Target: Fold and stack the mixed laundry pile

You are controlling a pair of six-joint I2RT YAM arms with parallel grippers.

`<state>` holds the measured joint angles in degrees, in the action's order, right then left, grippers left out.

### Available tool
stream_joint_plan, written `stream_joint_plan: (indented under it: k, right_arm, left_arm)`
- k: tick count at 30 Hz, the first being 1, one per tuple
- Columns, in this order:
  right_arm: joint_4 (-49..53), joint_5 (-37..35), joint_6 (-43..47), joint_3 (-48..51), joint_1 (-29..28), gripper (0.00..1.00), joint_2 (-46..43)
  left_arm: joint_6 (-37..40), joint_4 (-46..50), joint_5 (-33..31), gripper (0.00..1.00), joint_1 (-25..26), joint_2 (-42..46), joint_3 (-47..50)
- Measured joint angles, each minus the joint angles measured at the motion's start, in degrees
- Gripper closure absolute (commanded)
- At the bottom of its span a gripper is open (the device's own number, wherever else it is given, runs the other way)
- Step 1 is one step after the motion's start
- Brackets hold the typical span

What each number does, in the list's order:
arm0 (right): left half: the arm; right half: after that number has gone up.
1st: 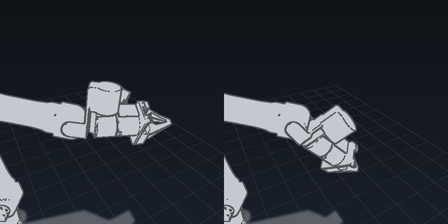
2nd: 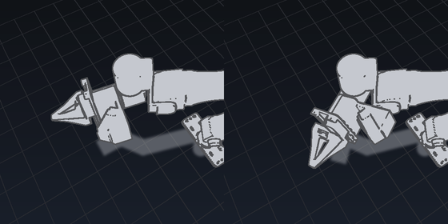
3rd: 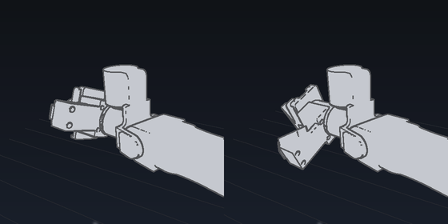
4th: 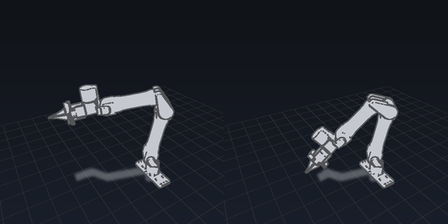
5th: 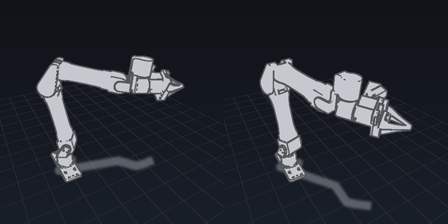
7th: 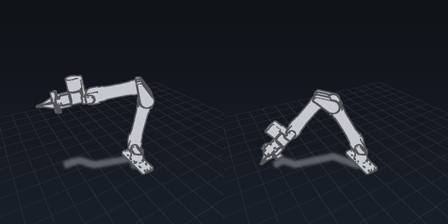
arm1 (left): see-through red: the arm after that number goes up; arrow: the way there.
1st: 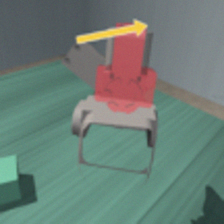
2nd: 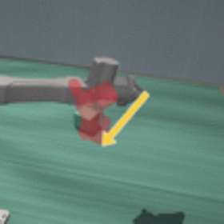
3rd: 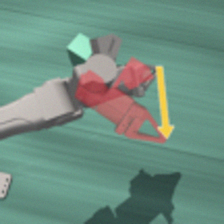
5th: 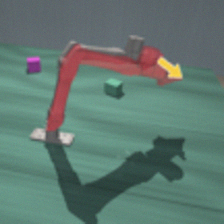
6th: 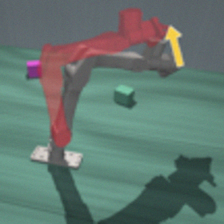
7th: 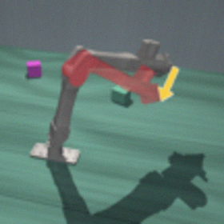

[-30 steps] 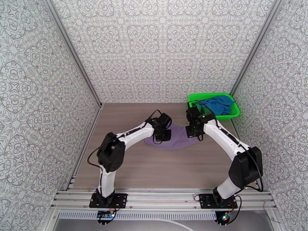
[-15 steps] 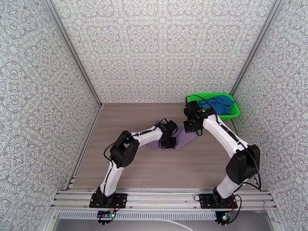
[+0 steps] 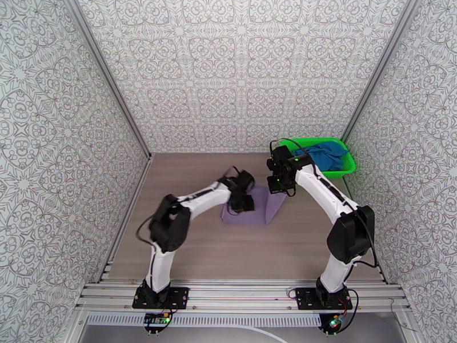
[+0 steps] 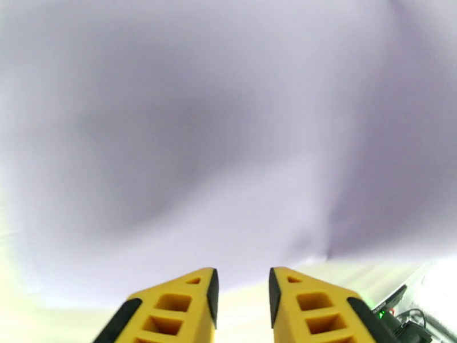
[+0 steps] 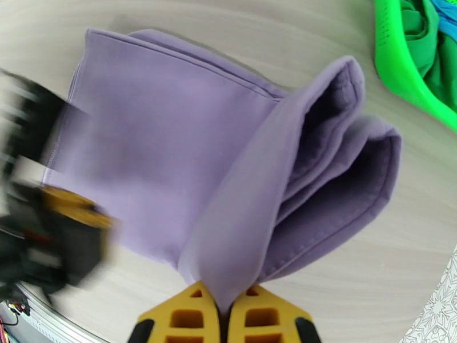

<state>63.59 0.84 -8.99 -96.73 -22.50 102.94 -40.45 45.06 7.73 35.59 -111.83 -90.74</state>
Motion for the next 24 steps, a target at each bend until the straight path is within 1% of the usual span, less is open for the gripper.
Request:
stream_joint_plan:
  k: [2,4,7,9,11,14,16,24]
  right_arm:
    - [0.3,0.1,0.0,-0.3,0.0,1.00,0.1]
    - [0.7,0.2,0.0,-1.2,0.0,1.00,0.5]
    - [1.2,0.6,-0.2,-2.6,-0.4,1.00,1.5]
    - [1.5,1.0,-0.2,-3.7,-1.0,1.00,2.6]
    - [1.6,1.4,-0.7,-4.9,-2.0,1.00,3.9]
    - [1.6,2.1,-1.8,-6.5,-3.7,1.00,6.1]
    - [1.6,2.7,-2.9,-7.8,-5.2,1.00,7.8]
    - [-2.3,5.7,-10.3,-10.2,-10.9,1.00,13.2]
  left_arm:
    - [1.1,0.3,-1.3,0.69,-4.0,4.4,2.5]
    - [2.1,0.3,-2.1,0.73,-8.4,7.6,5.6]
    - [3.7,-1.0,-2.0,0.78,-13.2,7.7,10.5]
    - [4.5,-1.9,-1.7,0.78,-14.8,5.6,13.0]
    - [5.1,-3.0,-1.0,0.79,-15.1,2.4,14.5]
    - [5.9,-4.2,-0.3,0.81,-14.3,-1.6,14.8]
    - [6.2,-5.6,0.5,0.81,-13.9,-1.6,14.4]
    - [6.2,-7.7,0.1,0.83,-12.5,-2.3,14.8]
